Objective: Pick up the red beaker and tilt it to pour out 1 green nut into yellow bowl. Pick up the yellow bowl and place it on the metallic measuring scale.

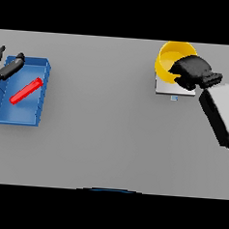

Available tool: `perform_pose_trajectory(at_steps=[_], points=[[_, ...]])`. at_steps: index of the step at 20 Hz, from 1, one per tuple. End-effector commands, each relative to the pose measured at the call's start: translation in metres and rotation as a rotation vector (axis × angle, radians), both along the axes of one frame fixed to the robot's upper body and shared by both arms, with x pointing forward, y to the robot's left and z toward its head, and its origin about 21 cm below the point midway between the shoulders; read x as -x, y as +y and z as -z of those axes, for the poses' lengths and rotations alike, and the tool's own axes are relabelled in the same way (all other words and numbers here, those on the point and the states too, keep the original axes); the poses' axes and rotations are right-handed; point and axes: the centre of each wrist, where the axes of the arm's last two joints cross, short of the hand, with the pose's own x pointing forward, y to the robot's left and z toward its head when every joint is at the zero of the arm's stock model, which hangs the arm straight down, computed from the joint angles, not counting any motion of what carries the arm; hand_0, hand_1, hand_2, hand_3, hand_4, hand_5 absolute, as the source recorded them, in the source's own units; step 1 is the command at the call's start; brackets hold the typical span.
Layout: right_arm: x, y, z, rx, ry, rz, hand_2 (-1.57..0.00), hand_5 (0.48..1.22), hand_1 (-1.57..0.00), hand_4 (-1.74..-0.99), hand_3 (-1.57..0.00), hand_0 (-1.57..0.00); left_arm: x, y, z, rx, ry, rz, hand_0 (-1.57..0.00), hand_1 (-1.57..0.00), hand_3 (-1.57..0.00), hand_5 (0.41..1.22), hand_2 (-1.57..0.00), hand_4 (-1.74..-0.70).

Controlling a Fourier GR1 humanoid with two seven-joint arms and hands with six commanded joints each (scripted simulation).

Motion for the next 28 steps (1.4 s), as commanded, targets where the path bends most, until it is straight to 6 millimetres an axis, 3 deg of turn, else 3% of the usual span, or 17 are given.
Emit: perform_pose_trajectory(at_steps=[1, 8, 11, 13, 14, 15, 17, 20, 24, 28], points=[[-0.001, 0.000, 0.007, -0.001, 0.011, 0.017, -1.47, 1.221, -1.57, -1.741, -1.24, -1.57, -0.001, 0.005, -0.003, 0.001, -0.003, -0.010, 0.00, 0.00, 0.00, 0.717, 0.00, -0.72], [-0.010, -0.014, 0.027, -0.043, 0.085, 0.081, -1.39, 1.221, -1.57, -1.741, -1.41, -1.55, -0.001, 0.004, 0.001, 0.004, 0.001, -0.010, 0.00, 0.00, 0.00, 0.714, 0.00, -0.73], [-0.011, -0.014, 0.030, -0.049, 0.104, 0.086, -1.36, 1.221, -1.57, -1.741, -1.49, -1.42, 0.000, 0.002, 0.001, -0.001, 0.001, -0.003, 0.00, 0.00, 0.00, 0.712, 0.00, -0.73], [-0.012, -0.014, 0.033, -0.034, 0.120, 0.109, -1.39, 1.221, -1.57, -1.741, -1.36, -1.40, -0.001, 0.001, -0.001, 0.001, 0.008, -0.007, 0.00, 0.00, 0.00, 0.715, 0.00, -0.73], [-0.014, -0.015, 0.031, -0.050, 0.127, 0.102, -1.42, 1.221, -1.46, -1.741, -1.20, -1.33, -0.001, 0.000, 0.001, 0.003, 0.012, -0.011, 0.00, 0.00, 0.00, 0.717, 0.00, -0.73], [-0.012, -0.017, 0.032, -0.063, 0.133, 0.096, -1.33, 1.221, -1.32, -1.701, -1.06, -1.13, -0.002, 0.001, 0.002, 0.005, 0.016, -0.015, 0.00, 0.00, 0.00, 0.720, 0.00, -0.73], [-0.013, -0.019, 0.032, -0.077, 0.141, 0.115, -1.04, 1.072, -0.98, -1.619, -0.83, -0.72, -0.002, 0.002, 0.004, 0.009, 0.013, 0.002, 0.00, 0.00, 0.00, 0.728, 0.00, -0.73], [-0.015, -0.019, 0.030, -0.053, 0.161, 0.130, -0.69, 0.933, -0.58, -1.539, -0.61, -0.37, -0.001, 0.004, 0.008, 0.015, 0.010, -0.002, 0.00, 0.00, 0.00, 0.717, 0.00, -0.73], [-0.015, -0.020, 0.032, -0.021, 0.153, 0.087, -0.37, 0.842, -0.24, -1.469, -0.45, -0.15, -0.005, 0.001, 0.005, 0.006, 0.011, -0.003, 0.00, 0.00, 0.00, 0.703, 0.00, -0.72], [-0.015, -0.020, 0.032, -0.011, 0.179, 0.121, -0.16, 0.785, -0.10, -1.422, -0.32, -0.06, -0.005, 0.004, 0.005, 0.007, 0.007, -0.005, 0.00, 0.00, 0.00, 0.696, 0.00, -0.72]])
